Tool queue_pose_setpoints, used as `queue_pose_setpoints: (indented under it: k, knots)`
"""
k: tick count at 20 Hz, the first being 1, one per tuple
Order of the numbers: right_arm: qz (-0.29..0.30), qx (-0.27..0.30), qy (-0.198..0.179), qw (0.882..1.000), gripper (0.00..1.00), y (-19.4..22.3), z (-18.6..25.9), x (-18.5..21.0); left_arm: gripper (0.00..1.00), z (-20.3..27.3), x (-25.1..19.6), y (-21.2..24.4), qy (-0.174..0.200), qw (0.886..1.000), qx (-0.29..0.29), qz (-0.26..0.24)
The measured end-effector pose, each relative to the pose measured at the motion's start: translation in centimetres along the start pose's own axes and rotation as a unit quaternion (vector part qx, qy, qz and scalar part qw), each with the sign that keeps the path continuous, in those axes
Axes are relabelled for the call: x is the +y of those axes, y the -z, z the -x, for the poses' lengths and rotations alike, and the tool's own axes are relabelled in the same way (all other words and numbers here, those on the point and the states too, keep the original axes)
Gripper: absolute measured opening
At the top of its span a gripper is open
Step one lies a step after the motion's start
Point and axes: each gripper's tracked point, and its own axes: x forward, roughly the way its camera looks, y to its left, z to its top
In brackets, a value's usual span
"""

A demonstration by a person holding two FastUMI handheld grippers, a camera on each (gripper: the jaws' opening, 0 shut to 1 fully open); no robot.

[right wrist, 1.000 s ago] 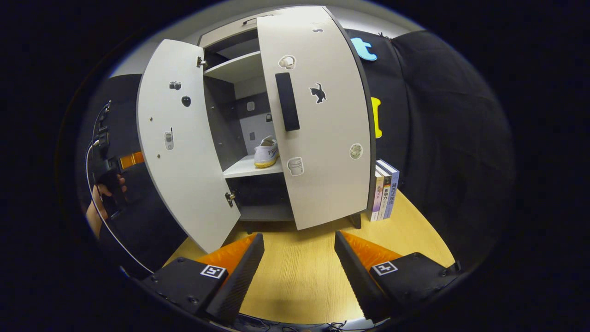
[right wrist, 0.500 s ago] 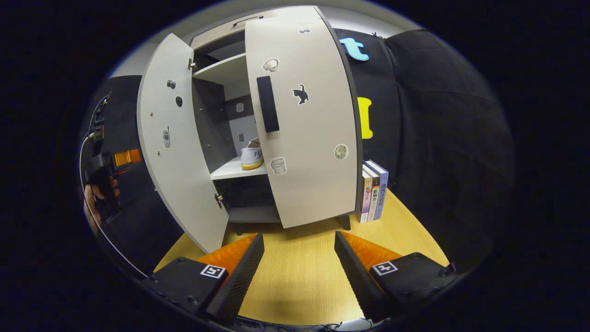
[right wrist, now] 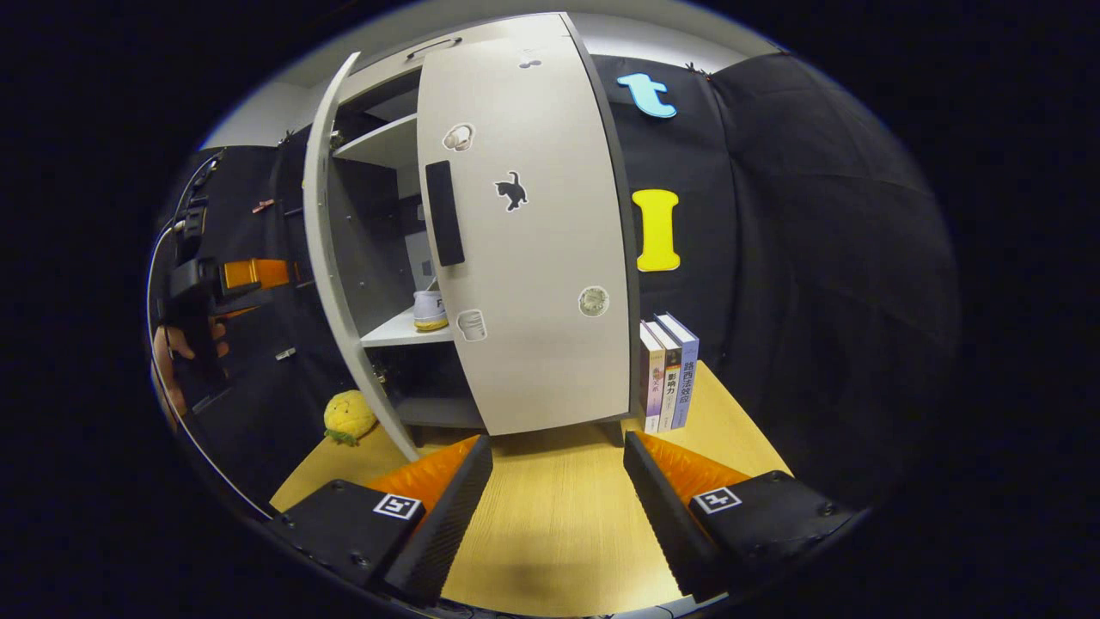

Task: Grab one shoe with the right hand and put it into the shoe cabinet, grab the other shoe with the left hand and put it into the shoe cabinet; then close the right door with the right hand and the left door with the left hand.

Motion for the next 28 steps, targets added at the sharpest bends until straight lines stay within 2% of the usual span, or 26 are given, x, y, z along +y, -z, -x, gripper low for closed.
queue_pose_setpoints:
  k: [3,6,11,15,19,28]
  knots:
    - [0.0,-0.01,-0.005,1.0,0.99,-1.0,-0.4,-1.8,0.96,-0.7,-3.6,-0.1,0.007,1.0,-0.002,-0.028]
    - [0.027,-0.013,-0.014,0.999,0.99,-1.2,-1.3,-3.2,0.91,-0.3,-6.4,1.8,0.011,0.999,0.011,-0.049]
    - [0.041,-0.024,-0.054,0.997,0.99,-2.3,-1.8,-2.4,0.95,2.7,-8.3,4.1,0.005,0.998,0.018,-0.061]
    - [0.046,-0.053,-0.066,0.995,0.99,-4.7,-0.7,-0.7,0.95,6.4,-8.0,5.0,0.0,0.999,0.025,-0.04]
    - [0.047,-0.084,-0.04,0.994,0.99,-7.3,2.0,0.7,0.95,10.5,-6.9,3.5,0.013,1.0,0.016,-0.007]
    - [0.022,-0.168,-0.003,0.986,0.99,-10.9,9.2,3.9,0.95,19.0,-0.5,1.9,0.0,0.999,-0.021,-0.038]
